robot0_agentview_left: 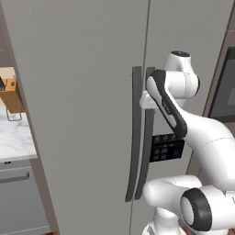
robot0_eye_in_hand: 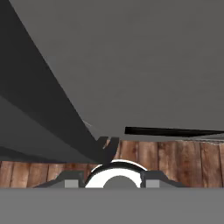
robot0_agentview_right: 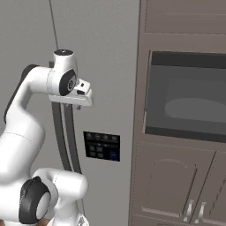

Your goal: Open the freezer door, pick up the ice cube tray from the freezer, and place it on the dining counter.

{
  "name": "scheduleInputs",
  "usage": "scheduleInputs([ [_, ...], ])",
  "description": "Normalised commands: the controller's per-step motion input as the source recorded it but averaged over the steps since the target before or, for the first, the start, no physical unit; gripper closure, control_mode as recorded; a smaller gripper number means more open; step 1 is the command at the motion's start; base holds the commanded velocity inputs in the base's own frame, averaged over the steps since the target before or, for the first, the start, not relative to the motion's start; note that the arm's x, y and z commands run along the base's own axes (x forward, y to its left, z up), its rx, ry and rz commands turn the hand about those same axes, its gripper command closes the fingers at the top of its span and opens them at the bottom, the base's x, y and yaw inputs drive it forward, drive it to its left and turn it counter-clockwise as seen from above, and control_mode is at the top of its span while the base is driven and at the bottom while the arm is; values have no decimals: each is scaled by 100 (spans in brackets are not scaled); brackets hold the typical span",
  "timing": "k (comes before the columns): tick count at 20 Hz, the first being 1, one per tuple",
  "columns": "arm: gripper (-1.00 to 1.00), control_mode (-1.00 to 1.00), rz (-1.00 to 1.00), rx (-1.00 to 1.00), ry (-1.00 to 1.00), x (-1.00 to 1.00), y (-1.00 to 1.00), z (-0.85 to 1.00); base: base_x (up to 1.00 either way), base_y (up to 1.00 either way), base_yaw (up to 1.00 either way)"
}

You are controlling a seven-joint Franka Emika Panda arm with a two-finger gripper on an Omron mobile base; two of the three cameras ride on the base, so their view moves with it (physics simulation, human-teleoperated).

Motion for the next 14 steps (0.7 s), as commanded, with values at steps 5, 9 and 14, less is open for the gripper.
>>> scheduleInputs([
  [5, -100, -100, 0, 0, 0, -24, 0, 0, 0, 0, 0],
  [9, -100, -100, 0, 0, 0, -62, 1, 0, 0, 0, 0],
  [14, -100, -100, 0, 0, 0, -52, 19, 0, 0, 0, 0],
])
